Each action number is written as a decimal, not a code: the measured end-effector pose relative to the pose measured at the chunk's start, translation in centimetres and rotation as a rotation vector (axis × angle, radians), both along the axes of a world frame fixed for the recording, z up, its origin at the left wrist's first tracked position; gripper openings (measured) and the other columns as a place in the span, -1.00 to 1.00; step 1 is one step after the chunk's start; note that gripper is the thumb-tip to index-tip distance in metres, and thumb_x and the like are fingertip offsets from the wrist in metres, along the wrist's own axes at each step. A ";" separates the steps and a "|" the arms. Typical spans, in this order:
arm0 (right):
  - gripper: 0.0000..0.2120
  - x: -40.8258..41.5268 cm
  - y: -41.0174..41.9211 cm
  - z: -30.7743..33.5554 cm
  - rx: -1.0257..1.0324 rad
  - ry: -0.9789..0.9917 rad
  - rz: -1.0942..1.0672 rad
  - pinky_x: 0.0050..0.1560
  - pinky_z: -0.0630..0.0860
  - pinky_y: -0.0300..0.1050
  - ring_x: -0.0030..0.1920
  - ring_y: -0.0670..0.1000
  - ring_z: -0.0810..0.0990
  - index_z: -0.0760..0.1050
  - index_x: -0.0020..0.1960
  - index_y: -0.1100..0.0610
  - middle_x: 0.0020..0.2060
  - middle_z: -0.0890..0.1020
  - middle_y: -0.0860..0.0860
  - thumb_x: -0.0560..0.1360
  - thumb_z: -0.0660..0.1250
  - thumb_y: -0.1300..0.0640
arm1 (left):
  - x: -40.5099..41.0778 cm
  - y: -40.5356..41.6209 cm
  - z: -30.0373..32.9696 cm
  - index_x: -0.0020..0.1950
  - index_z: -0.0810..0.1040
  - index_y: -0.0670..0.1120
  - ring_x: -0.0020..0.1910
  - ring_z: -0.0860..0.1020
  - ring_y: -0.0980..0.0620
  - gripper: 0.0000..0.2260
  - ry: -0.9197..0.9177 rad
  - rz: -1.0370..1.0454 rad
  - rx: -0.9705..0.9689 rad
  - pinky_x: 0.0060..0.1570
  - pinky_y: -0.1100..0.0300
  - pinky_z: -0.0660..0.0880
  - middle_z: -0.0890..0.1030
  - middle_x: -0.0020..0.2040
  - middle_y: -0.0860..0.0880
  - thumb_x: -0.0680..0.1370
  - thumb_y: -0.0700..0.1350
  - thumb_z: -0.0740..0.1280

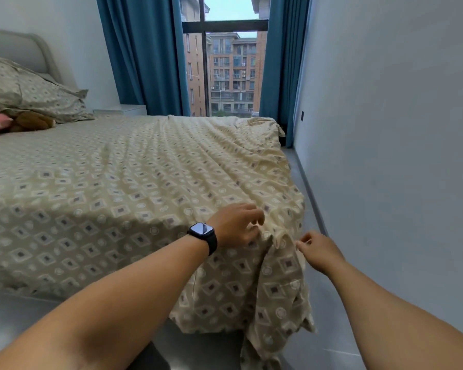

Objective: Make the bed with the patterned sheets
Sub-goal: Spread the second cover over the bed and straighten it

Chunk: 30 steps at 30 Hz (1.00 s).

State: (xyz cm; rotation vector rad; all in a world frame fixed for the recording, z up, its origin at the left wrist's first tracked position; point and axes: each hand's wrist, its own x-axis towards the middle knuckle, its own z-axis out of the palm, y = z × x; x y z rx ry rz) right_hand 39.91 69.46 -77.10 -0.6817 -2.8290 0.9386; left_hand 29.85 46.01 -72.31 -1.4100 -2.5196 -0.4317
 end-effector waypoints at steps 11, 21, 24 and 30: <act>-0.70 -2.6 -0.6 -0.2 -0.575 -0.039 -0.233 -0.10 0.44 -0.05 -0.08 0.13 0.52 0.54 0.26 0.31 0.05 0.61 0.18 0.62 0.23 0.18 | 0.0 2.1 -1.8 0.62 0.16 0.21 0.48 0.33 0.00 -0.40 -0.063 0.024 -0.237 0.26 0.12 0.38 0.24 0.60 0.12 0.61 0.05 0.29; -0.85 -0.4 0.4 5.4 -0.122 0.430 -0.486 -0.03 0.42 -0.01 -0.03 0.22 0.52 0.43 0.12 0.18 -0.01 0.55 0.14 0.58 0.18 0.20 | -0.6 1.1 -2.1 0.44 0.47 0.17 0.23 0.53 0.00 -0.64 -0.120 0.072 -0.108 0.06 0.08 0.51 0.51 0.35 0.11 0.62 0.04 0.32; -0.60 0.5 2.1 0.9 -0.093 -0.081 -0.459 0.22 0.52 0.11 0.18 0.29 0.57 0.48 0.31 0.24 0.21 0.58 0.21 0.53 0.26 0.08 | -0.7 1.0 -1.8 0.14 0.63 0.01 0.02 0.58 -0.07 -0.86 -0.027 0.041 -0.061 -0.12 0.09 0.47 0.61 0.06 0.04 0.62 -0.04 0.33; -0.69 -0.5 1.5 1.6 0.044 -0.018 -0.376 0.20 0.51 0.11 0.15 0.24 0.58 0.47 0.29 0.16 0.20 0.58 0.17 0.59 0.19 0.12 | 0.0 1.0 0.7 -0.08 0.65 -0.06 -0.16 0.54 -0.04 -0.92 0.016 -0.012 -0.082 -0.23 0.14 0.38 0.62 -0.12 0.01 0.56 -0.12 0.37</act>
